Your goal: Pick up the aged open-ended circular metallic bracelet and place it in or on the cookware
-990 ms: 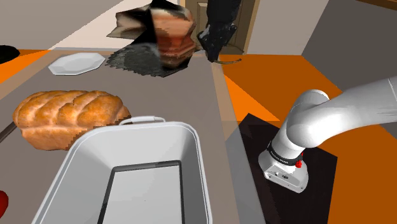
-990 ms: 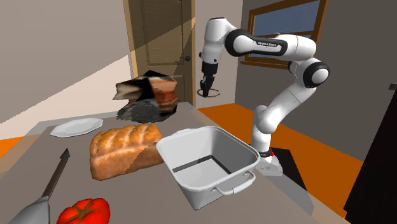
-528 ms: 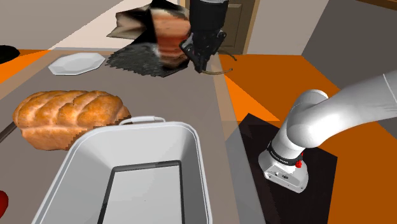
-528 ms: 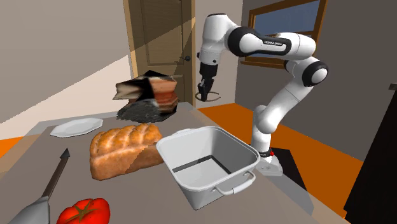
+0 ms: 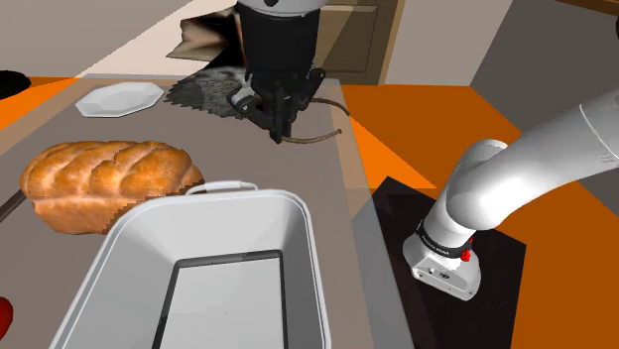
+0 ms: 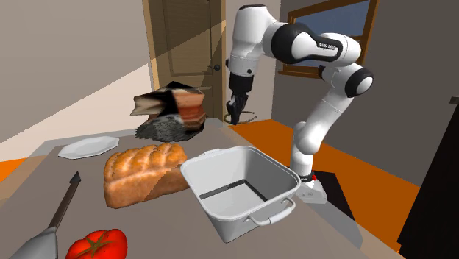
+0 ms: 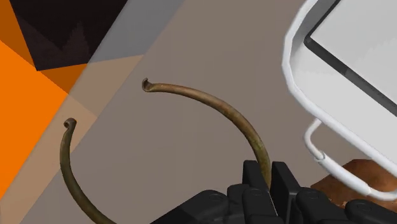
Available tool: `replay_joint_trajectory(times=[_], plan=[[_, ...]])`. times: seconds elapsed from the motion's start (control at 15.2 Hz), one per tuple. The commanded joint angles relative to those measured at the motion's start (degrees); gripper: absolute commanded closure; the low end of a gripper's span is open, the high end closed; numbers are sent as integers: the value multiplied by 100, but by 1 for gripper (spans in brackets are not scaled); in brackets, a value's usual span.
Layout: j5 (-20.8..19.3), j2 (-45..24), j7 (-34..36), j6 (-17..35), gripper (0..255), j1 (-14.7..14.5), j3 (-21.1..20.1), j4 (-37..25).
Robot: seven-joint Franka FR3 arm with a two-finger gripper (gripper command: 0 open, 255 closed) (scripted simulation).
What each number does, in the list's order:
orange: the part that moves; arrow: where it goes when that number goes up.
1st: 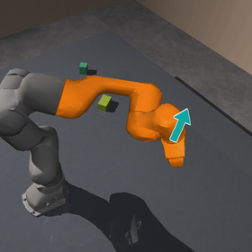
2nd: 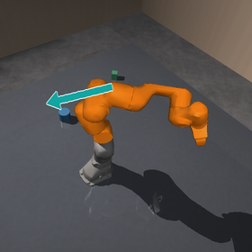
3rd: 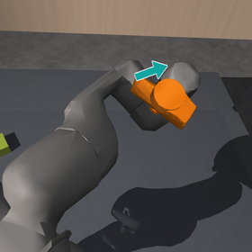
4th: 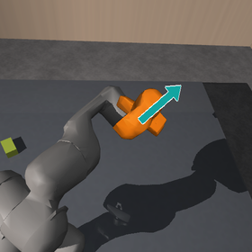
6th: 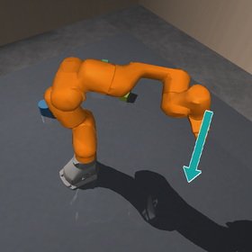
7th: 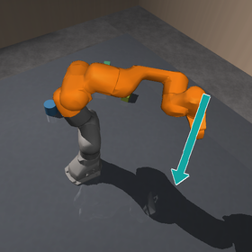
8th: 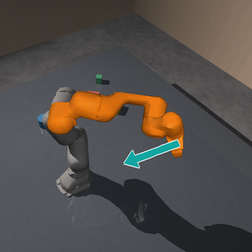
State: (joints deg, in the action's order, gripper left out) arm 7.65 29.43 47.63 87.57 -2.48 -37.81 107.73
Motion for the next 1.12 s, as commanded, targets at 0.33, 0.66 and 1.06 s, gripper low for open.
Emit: replay_joint_trajectory(times=[0.33, 0.66, 1.06], plan=[[-438, -1204, 1313, -154, 255, 333, -1464, -1230], [-2103, -3254, 3028, -574, 255, 375, -3300, -2498], [-4359, -5708, 4338, -1836, 255, -2796, -2655, -4859]])
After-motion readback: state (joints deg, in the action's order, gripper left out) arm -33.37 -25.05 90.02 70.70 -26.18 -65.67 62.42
